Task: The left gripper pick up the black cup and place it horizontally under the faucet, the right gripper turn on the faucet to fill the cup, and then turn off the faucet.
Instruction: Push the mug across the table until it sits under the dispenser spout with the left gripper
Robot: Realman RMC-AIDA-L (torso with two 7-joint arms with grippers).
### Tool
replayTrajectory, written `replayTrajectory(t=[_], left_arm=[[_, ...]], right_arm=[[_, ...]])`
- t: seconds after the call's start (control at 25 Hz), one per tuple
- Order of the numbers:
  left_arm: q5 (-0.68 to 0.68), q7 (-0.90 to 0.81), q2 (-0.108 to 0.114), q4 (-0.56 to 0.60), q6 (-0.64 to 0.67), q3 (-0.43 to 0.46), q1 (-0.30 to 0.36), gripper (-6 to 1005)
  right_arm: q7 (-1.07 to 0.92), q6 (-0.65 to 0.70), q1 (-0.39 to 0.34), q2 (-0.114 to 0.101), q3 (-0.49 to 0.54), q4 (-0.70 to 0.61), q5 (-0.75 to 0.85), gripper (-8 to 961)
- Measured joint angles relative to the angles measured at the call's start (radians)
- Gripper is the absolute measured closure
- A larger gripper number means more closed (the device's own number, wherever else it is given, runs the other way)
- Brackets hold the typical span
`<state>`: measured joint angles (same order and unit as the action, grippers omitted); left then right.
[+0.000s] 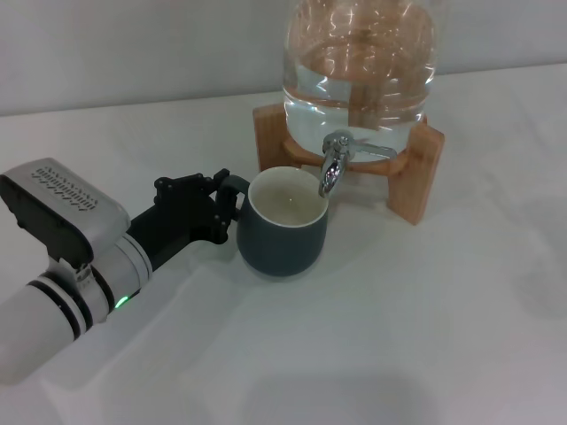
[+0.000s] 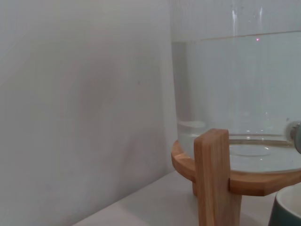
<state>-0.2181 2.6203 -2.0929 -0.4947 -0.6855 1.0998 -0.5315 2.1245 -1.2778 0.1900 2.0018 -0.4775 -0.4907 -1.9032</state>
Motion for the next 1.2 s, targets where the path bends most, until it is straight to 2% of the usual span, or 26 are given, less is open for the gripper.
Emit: replayTrajectory(t=[1.2], left_arm=[[0.002,-0.009,-0.007,0.006,-0.012,-0.04,-0.018,873]], right_arm=[[0.0,-0.006,0.007,0.0,0.002,0.0,-0.003,102]])
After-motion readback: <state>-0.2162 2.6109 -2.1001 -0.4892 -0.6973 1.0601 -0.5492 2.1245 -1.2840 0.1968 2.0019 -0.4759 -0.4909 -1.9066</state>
